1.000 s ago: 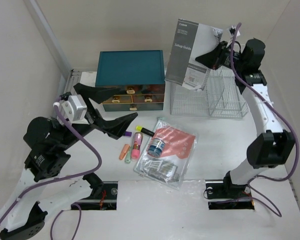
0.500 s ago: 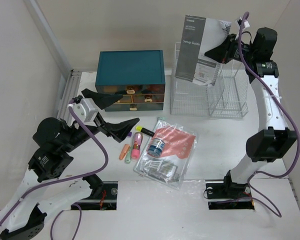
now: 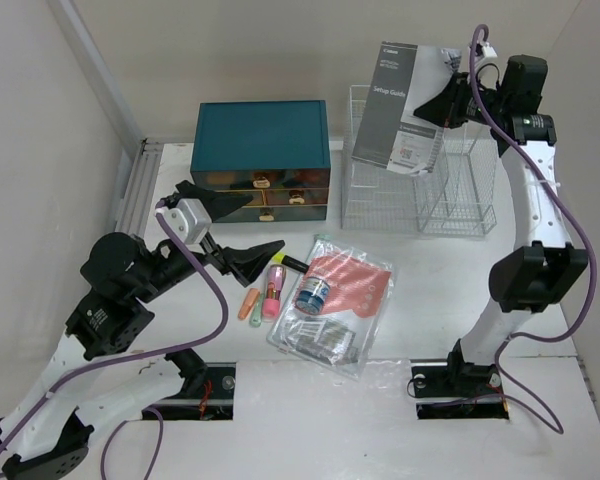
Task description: Organize the desk
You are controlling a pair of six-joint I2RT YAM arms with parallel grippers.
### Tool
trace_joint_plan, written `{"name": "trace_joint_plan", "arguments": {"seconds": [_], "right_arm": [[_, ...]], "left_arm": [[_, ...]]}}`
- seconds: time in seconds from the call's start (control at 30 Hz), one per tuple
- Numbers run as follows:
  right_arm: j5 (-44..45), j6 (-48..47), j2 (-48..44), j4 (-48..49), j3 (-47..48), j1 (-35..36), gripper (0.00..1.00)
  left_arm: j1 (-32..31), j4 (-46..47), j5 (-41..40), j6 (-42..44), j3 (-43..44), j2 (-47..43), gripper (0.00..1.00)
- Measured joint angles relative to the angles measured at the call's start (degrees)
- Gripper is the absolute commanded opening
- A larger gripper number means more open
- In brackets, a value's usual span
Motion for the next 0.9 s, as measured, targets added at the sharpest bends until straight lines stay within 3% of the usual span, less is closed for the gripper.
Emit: {"name": "trace_joint_plan", "arguments": {"seconds": [0.9], "right_arm": [[-5.79,-3.93,3.96,-5.51,3.8,-1.77,0.0]], "left_arm": [[0.0,0.17,0.42,0.59,-1.4,-0.07,1.0]]}}
